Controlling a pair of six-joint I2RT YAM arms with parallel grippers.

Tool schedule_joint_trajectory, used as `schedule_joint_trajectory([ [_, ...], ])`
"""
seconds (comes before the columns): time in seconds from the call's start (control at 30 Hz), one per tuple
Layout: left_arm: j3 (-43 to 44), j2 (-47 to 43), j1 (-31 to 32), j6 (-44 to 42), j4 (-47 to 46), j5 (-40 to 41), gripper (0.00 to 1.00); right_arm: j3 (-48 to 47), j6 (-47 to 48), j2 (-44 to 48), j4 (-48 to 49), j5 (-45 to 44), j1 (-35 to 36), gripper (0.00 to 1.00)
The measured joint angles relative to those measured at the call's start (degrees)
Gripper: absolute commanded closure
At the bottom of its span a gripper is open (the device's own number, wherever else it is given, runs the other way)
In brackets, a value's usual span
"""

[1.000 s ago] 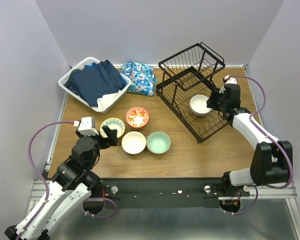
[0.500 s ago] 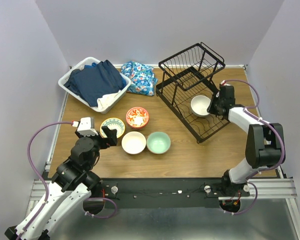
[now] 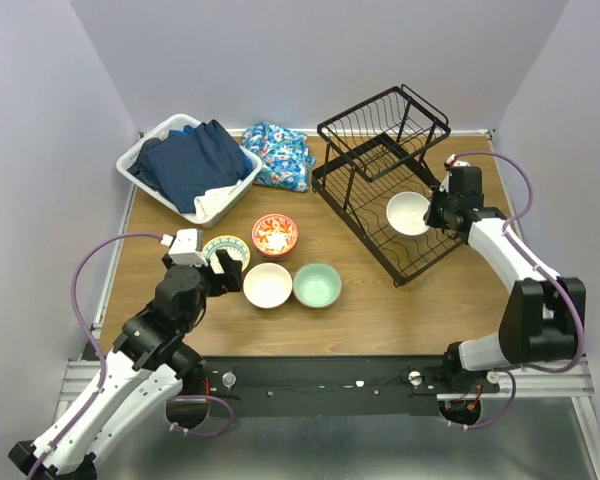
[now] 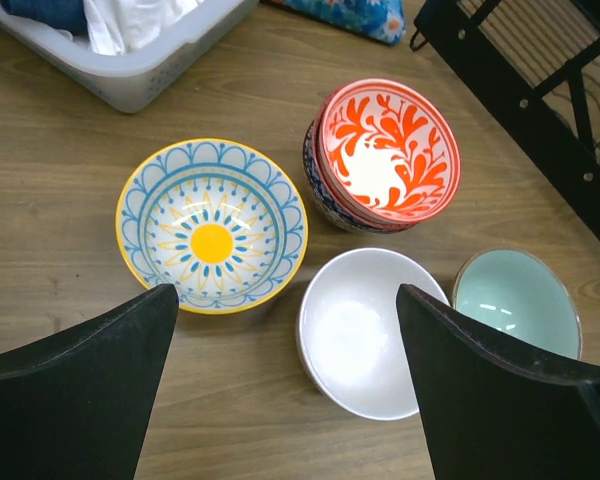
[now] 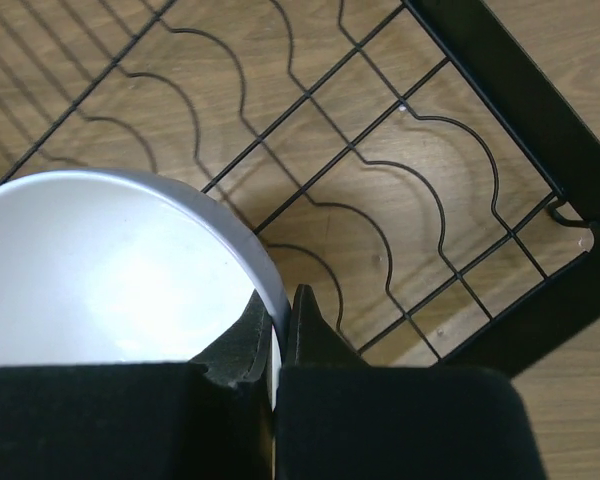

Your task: Unload the bowls from the dish rack

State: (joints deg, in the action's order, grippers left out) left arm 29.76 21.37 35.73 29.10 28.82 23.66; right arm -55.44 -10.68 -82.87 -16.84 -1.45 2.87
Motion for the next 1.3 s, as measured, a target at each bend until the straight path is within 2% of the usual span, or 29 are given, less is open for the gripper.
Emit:
schedule_joint_trajectory([
  [0.3,3.9,14.9,0.0,-0.3,-2.6,-8.2,0.01,1.6,0.6,13.4,-4.0,7.6,1.2,0.99],
  [0.53,13.9,27.5,0.2,0.3,-4.1,-14.8,0.02,3.2,-2.1,18.8,-7.3,8.5,9.6,0.99],
  [0.8,25.9,39.5,4.5,1.7,-2.6,-18.6,0.04,3.1,-3.5,18.7,-12.3,3.8,21.4,0.99],
  [1.0,31.0,46.0,9.7,2.7,-1.8,-19.5,0.06,1.9,-4.5,15.1,-14.4,-0.5,29.9,0.99],
  [1.3,36.4,52.8,14.8,4.7,1.2,-18.3,0.20,-1.6,-5.0,9.2,-15.7,-4.6,37.2,0.99],
])
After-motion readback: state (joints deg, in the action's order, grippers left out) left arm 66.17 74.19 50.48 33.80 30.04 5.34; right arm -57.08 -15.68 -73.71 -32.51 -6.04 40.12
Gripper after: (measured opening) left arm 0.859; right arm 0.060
